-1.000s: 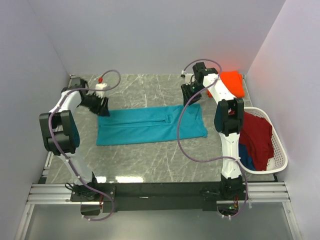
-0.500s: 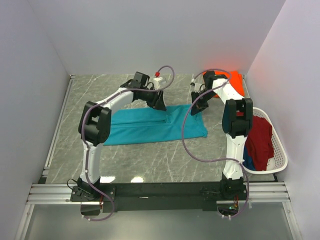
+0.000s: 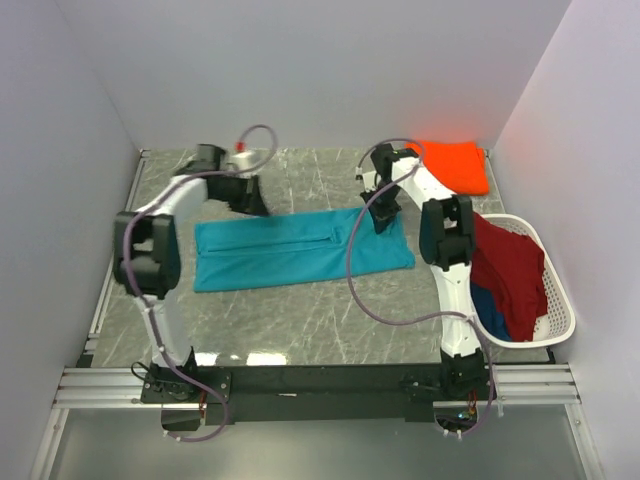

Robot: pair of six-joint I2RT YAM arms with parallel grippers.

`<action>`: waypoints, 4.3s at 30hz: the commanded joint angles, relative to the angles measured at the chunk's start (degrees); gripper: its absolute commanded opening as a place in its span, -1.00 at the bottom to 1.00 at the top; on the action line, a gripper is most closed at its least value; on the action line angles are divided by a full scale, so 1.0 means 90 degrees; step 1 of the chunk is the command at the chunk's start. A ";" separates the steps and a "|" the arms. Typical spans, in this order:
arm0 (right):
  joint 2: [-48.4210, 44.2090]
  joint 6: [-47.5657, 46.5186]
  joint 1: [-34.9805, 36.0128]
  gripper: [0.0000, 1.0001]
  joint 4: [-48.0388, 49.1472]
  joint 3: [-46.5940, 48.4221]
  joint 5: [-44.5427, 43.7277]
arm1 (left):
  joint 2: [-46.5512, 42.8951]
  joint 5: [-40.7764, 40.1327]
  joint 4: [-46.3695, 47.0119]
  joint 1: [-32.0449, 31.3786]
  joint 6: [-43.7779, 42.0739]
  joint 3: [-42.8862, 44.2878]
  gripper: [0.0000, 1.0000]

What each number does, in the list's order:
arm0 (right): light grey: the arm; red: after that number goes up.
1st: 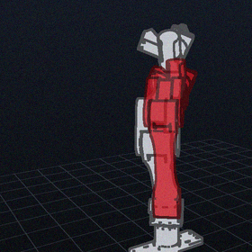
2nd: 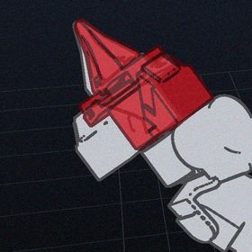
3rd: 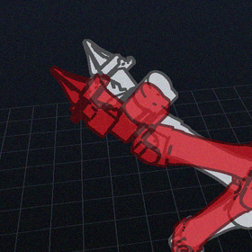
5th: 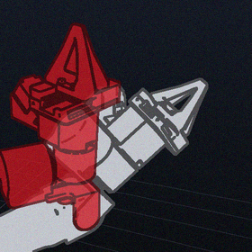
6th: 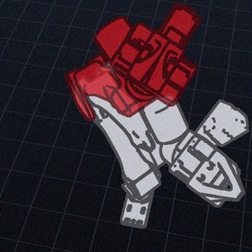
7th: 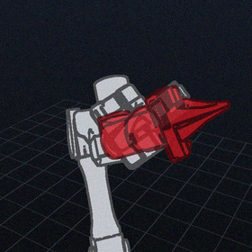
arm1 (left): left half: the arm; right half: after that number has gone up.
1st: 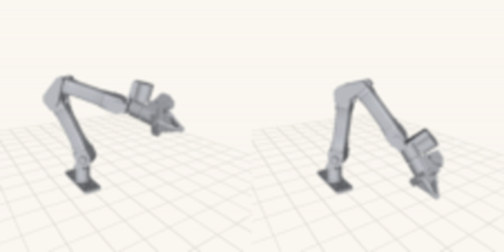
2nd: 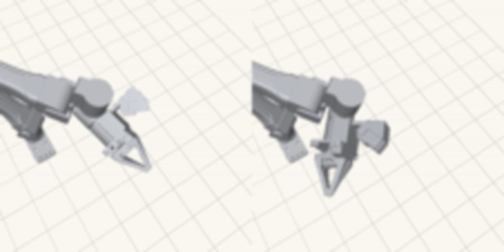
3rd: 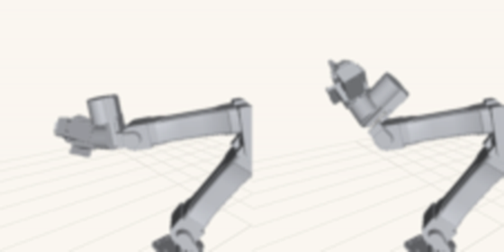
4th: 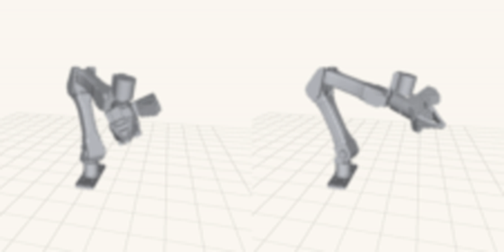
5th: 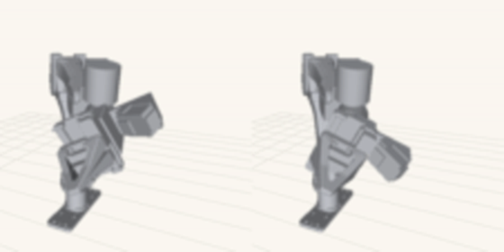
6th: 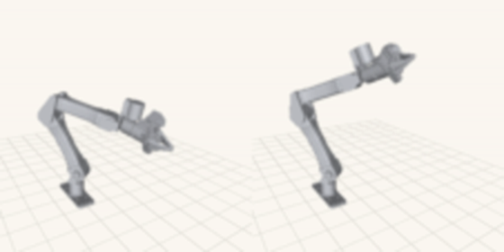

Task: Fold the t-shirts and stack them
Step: Fold the tshirt

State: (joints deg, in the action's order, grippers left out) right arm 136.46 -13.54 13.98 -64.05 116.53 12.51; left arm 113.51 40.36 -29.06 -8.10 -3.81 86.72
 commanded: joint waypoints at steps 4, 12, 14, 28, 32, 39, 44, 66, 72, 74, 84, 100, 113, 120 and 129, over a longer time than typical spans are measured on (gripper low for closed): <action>0.1194 -0.0556 0.0136 -0.70 -0.0257 0.2274 -0.2002 | -0.1118 -0.0460 -0.1135 0.1551 -0.1643 -0.0533 -0.01; -0.0207 -0.0420 0.0274 -0.39 0.1159 0.1790 -0.1694 | -0.2954 -0.0830 -0.0864 0.1818 -0.3267 -0.2456 0.15; -0.0697 -0.0245 0.0234 -0.32 0.1296 0.1253 -0.1489 | -0.2926 -0.1036 -0.0814 0.1769 -0.3491 -0.2623 0.15; -0.1910 0.0596 -0.0420 -0.09 -0.0334 -0.0339 0.1117 | -0.1383 -0.2745 -0.0569 0.0402 -0.4370 -0.2233 0.09; -0.2115 0.0548 -0.0644 -0.09 -0.0189 -0.0857 0.0935 | -0.0944 -0.3146 -0.0921 0.0333 -0.4546 -0.2164 -0.02; -0.2009 0.0411 -0.0869 -0.10 -0.0305 -0.1141 0.0583 | -0.1576 -0.3254 -0.1673 0.0002 -0.4898 -0.3452 -0.13; -0.1911 0.0274 -0.0899 -0.10 -0.0393 -0.1190 0.0319 | -0.2717 -0.2602 -0.2580 -0.0574 -0.5113 -0.4040 -0.12; -0.2145 0.0723 -0.1387 -0.28 0.0222 -0.1463 0.1344 | 0.0940 0.0497 0.0119 -0.1541 0.1287 0.2336 -0.20; -0.2369 0.0675 -0.1533 -0.29 0.0349 -0.1912 0.1393 | 0.1947 -0.0635 0.0718 -0.1786 0.2219 0.2718 -0.56; -0.2370 0.0665 -0.1534 -0.29 0.0398 -0.1981 0.1403 | 0.2162 -0.0997 0.0826 -0.1776 0.2463 0.2640 -0.68; -0.2292 0.0655 -0.1690 -0.29 0.0320 -0.1864 0.1432 | 0.2718 -0.2382 0.0701 -0.1532 0.2602 0.2522 -0.99; -0.2135 0.0596 -0.1719 -0.30 0.0144 -0.1591 0.1432 | 0.2514 -0.3098 0.1060 0.0616 0.4066 0.1888 -0.96; -0.2389 0.0430 -0.1719 -0.29 0.0008 -0.1610 0.1656 | -0.0561 -0.2141 0.0343 0.0685 -0.0535 0.0540 0.25; -0.2477 0.0401 -0.1719 -0.28 -0.0012 -0.1668 0.1764 | -0.0232 -0.2745 -0.1145 0.0451 -0.2144 0.1213 0.41; -0.2506 0.0333 -0.1709 -0.28 0.0037 -0.1864 0.1754 | 0.0472 -0.3322 -0.0599 -0.0047 -0.0759 0.1350 0.63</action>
State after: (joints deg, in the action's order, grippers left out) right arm 117.23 -9.56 -1.04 -63.61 100.57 27.59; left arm 116.68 12.51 -35.38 -7.25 -14.81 96.79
